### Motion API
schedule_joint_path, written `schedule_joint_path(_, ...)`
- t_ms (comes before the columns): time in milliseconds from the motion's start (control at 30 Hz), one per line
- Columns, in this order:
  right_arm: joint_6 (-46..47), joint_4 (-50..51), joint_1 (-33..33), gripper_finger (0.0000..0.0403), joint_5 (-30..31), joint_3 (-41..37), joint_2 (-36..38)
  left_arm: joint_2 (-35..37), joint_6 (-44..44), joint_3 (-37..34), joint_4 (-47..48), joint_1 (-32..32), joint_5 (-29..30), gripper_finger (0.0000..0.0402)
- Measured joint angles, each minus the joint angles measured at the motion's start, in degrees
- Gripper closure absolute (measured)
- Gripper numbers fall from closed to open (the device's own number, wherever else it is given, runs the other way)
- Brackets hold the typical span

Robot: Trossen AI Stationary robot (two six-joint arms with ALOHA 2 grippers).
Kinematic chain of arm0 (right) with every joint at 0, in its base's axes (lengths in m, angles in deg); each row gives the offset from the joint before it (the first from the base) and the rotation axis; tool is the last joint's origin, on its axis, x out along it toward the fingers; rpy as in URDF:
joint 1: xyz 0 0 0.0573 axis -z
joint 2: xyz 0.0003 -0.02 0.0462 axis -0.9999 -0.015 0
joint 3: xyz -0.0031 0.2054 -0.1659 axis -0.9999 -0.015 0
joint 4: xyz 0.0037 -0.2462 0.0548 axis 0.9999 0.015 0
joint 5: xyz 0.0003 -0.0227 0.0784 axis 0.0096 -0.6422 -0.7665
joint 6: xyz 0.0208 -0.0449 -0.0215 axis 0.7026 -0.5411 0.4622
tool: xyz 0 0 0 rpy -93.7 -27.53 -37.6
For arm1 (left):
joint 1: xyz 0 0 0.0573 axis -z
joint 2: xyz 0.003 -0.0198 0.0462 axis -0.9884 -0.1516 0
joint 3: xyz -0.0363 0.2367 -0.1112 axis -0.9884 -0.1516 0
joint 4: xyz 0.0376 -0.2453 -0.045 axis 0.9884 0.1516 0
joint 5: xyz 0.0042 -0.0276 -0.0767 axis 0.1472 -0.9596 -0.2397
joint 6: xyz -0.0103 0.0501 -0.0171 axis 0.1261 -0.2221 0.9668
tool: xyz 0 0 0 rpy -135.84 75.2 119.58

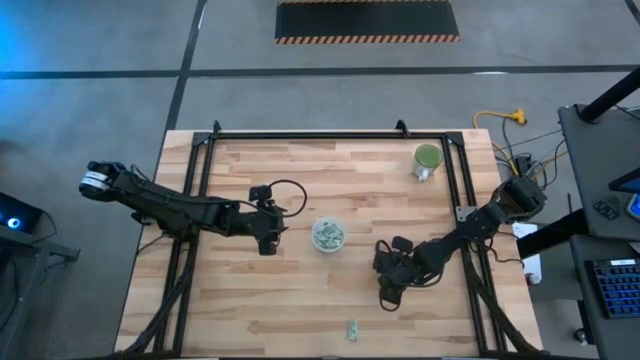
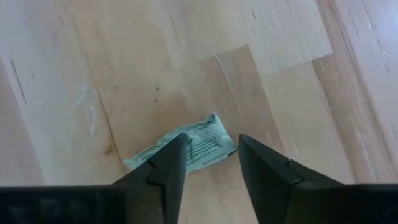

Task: Pick and place Stevia / Truvia into bins
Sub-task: Put the light green stevia packet into the transparent container

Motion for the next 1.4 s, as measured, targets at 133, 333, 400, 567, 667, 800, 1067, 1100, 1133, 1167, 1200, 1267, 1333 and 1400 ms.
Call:
schedule_joint_path(133,-0.7,0.0,0.0,0.0295,0.0,0.0,0.0,0.0,0.0,0.0,-0.2,0.0,0.0,0.0197)
schedule_joint_path(333,-1.6,0.0,0.0,0.0348,0.1,0.0,0.0,0.0,0.0,0.0,-0.3,0.0,0.0,0.0197)
schedule_joint_path(400,-1.7,0.0,0.0,0.0363,0.1,0.0,0.0,0.0,0.0,0.0,-0.3,0.0,0.0,0.0197)
schedule_joint_path(567,-2.8,0.0,0.0,0.0391,0.1,0.0,0.0,0.0,0.0,0.0,-0.3,0.0,0.0,0.0197)
schedule_joint_path(667,-3.7,0.0,0.0,0.0394,0.5,0.0,0.0,0.0,0.0,0.0,-0.3,0.0,0.0,0.0197)
schedule_joint_path(800,-5.5,0.0,0.0,0.0394,3.0,0.1,0.0,0.0,0.0,0.0,-0.3,0.0,0.0,0.0197)
schedule_joint_path(1067,-12.9,0.0,0.0,0.0394,10.0,2.8,0.0,0.0,0.0,0.0,-0.4,0.0,0.0,0.0197)
schedule_joint_path(1100,-14.2,0.0,0.1,0.0394,11.1,3.3,0.0,0.0,0.0,0.0,-0.4,0.0,0.0,0.0197)
schedule_joint_path(1133,-15.6,0.0,0.2,0.0394,12.3,3.8,0.0,0.0,0.0,0.0,-0.4,0.0,0.0,0.0197)
schedule_joint_path(1167,-16.9,0.1,0.3,0.0394,13.7,4.4,0.0,0.0,0.0,0.0,-0.4,0.0,0.0,0.0197)
schedule_joint_path(1200,-18.2,0.1,0.5,0.0394,15.5,5.0,0.0,0.0,0.0,0.0,-0.5,0.0,0.0,0.0197)
schedule_joint_path(1267,-21.0,0.1,1.0,0.0394,20.2,6.5,0.0,0.0,0.0,0.0,-0.7,0.0,0.0,0.0197)
schedule_joint_path(1333,-24.1,0.1,1.6,0.0394,25.8,8.2,0.0,0.0,0.0,0.0,-0.8,0.0,0.0,0.0197)
schedule_joint_path(1400,-27.7,0.1,2.5,0.0394,31.0,10.1,0.0,0.0,0.0,0.0,-0.9,0.0,0.0,0.0197)
